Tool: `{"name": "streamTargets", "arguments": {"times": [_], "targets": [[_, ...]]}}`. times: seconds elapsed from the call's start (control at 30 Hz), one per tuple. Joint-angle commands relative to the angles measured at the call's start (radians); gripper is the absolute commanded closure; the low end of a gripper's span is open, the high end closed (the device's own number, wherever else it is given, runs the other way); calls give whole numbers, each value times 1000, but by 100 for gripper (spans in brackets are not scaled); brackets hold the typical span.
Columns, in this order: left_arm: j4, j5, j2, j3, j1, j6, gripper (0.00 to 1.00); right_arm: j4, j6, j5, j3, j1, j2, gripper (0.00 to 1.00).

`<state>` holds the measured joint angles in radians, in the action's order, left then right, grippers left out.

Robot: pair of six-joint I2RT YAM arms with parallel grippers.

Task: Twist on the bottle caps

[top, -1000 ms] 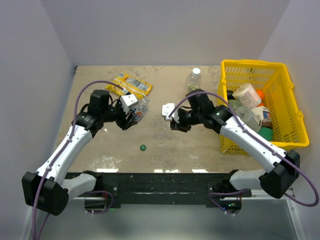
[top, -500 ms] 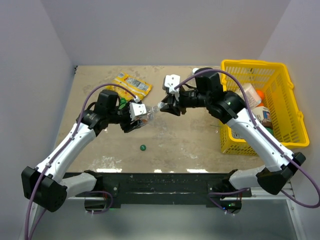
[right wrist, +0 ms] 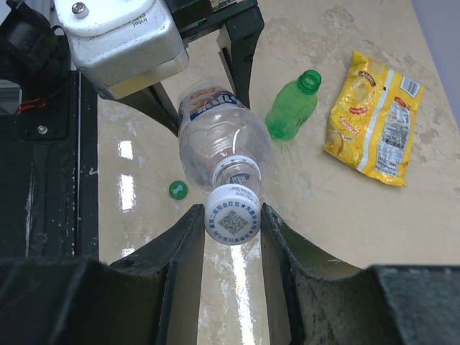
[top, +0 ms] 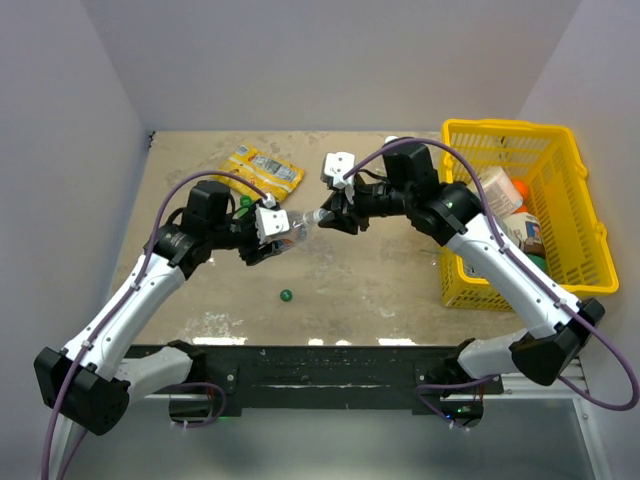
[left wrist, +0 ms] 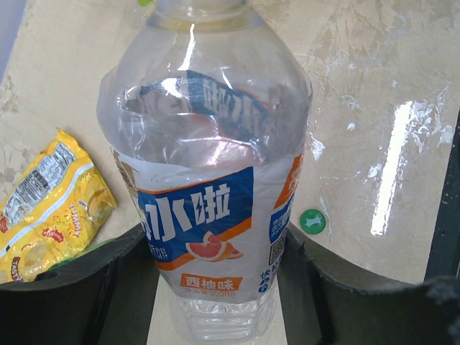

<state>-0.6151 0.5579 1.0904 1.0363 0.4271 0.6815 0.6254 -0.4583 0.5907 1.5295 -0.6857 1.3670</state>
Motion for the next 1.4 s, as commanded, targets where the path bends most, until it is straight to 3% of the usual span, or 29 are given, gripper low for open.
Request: {"name": "streamTargets", "arguments": {"times": [0.0, 0.5, 0.8, 1.37], "targets": [[40, 51, -17, 36, 4, 27, 100, -42, 33, 29, 9, 2, 6, 71], [71, 80, -37, 28, 6, 36, 100, -56, 49, 46, 17, 0, 46, 71], [202, 65, -119, -67, 6, 36, 100, -52, 84, 83, -12, 0, 46, 71], [321, 82, -73, -30, 12, -26, 100, -52, 39, -8, -57, -41, 44, 73]]}}
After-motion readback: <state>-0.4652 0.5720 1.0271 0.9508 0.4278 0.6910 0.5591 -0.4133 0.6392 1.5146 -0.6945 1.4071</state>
